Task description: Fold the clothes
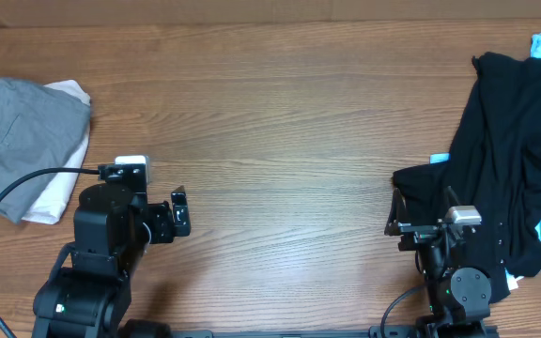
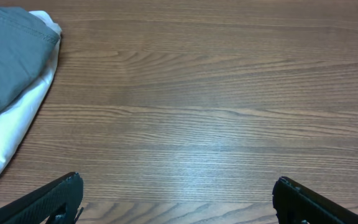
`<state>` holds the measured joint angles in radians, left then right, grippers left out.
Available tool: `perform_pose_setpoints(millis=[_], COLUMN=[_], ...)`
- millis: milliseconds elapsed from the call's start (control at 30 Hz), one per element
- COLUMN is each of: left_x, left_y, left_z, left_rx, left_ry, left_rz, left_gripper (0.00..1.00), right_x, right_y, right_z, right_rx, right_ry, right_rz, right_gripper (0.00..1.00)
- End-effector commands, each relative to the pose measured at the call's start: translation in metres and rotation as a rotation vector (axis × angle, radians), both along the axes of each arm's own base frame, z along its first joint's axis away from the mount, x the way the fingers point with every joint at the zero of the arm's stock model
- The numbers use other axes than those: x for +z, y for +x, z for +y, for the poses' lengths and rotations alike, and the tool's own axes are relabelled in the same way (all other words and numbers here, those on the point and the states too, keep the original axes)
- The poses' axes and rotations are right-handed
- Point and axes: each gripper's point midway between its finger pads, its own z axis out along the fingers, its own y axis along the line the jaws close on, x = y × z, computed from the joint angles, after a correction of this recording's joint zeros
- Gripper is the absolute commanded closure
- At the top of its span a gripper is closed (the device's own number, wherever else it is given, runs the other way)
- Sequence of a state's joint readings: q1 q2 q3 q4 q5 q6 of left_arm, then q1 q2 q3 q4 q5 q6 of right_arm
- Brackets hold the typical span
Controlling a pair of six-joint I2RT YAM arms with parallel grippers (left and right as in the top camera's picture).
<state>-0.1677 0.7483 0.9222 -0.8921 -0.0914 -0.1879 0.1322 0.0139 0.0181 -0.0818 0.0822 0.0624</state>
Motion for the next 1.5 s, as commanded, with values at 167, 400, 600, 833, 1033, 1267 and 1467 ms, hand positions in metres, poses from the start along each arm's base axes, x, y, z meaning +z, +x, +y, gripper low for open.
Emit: perform_pose_setpoints(millis=[167,400,600,833,1033,1267,1467], left_x=[-0.001,0.000,-0.003,-0.054,-0.081,-0.070,-0.077], left_y=[0.000,0.000,-0.023,-0.037,-0.022,0.005,0.004], left_z=[0.004,0.004,0.016,0.016,0.009,0.012,0.007], left_rx=[0.011,0.010,0.031,0.031,0.004,0.001,-0.056], left_ry=[0.014,0.014,0.045,0.009,-0.061,-0.039,0.021], left_rz=[-0.002,-0.005,-0.018,-0.164,-0.372,-0.666,-0.640], left_gripper=[0.00,0.00,0.00,0.00,0.00,0.00,0.00], right_x=[-0.001,-0.001,-0.001,-0.001,-0.001,-0.001,-0.001], right_y=[0.000,0.000,0.000,0.000,0.000,0.000,0.000], right_z=[0.000,0.000,0.000,0.000,0.000,0.000,0.000], right_rx=[0.001,0.001,0.001,0.001,0.001,0.001,0.001], right_ry=[-0.006,-0.006,-0.006,-0.006,-0.006,-0.006,-0.006], right_rz=[-0.007,-0.007,-0.007,-0.007,-0.007,-0.007,-0.007], right_gripper=[0.00,0.00,0.00,0.00,0.00,0.00,0.00])
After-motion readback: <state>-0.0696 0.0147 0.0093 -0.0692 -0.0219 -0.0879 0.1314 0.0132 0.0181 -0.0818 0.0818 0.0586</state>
